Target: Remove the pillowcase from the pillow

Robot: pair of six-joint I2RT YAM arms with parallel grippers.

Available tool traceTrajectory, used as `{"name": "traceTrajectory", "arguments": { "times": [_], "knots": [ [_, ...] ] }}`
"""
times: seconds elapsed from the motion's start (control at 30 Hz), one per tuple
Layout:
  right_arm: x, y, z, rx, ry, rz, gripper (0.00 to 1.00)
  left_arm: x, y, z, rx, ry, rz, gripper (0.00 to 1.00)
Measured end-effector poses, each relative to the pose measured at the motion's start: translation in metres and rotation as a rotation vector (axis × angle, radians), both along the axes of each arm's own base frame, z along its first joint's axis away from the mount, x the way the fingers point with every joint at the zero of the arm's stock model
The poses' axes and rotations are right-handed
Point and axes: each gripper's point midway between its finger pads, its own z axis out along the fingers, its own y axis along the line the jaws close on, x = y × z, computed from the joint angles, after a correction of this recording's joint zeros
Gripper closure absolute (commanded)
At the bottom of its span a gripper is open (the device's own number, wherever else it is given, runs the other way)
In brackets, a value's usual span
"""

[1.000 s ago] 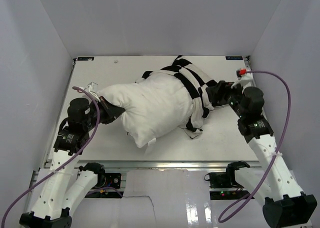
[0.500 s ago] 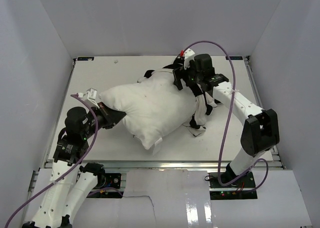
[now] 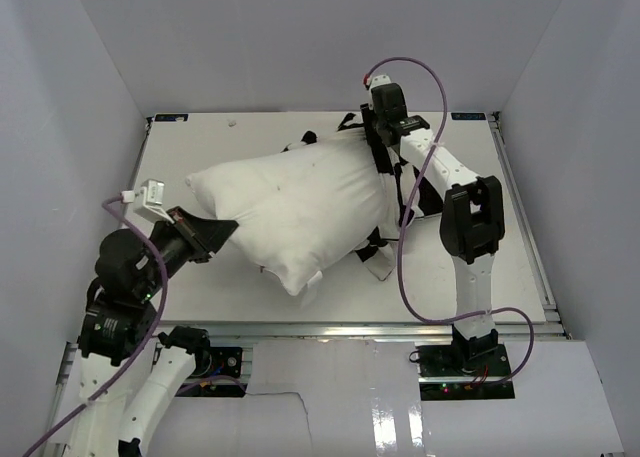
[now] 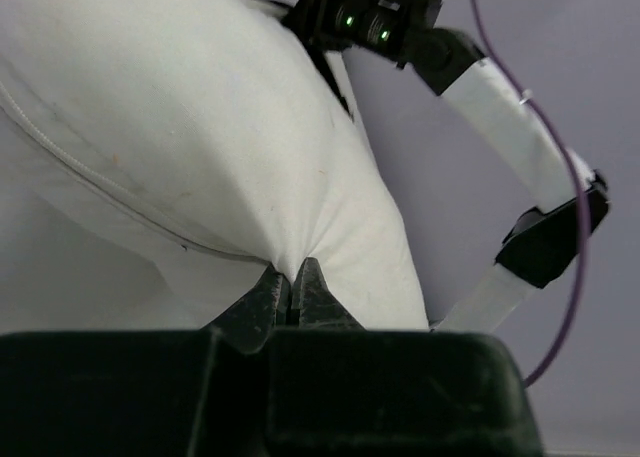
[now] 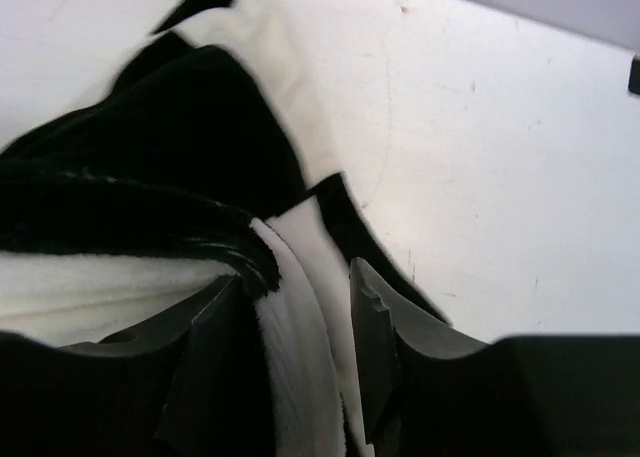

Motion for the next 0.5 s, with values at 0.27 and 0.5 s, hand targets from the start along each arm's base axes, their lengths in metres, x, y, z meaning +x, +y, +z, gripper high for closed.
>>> {"name": "traceTrajectory", "arguments": {
  "times": [0.27, 0.5],
  "knots": [
    [-0.013, -0.04, -0.037, 0.172, 0.195, -0.108, 0.52, -0.041, 0.039, 0.108, -0.009, -0.163, 0.165, 1.0],
    [-0.025, -0.054, -0.063, 0.289, 0.304, -0.147, 0.51, -0.029, 0.055, 0.095, 0.082, -0.078, 0.256, 1.0]
  ]
}}
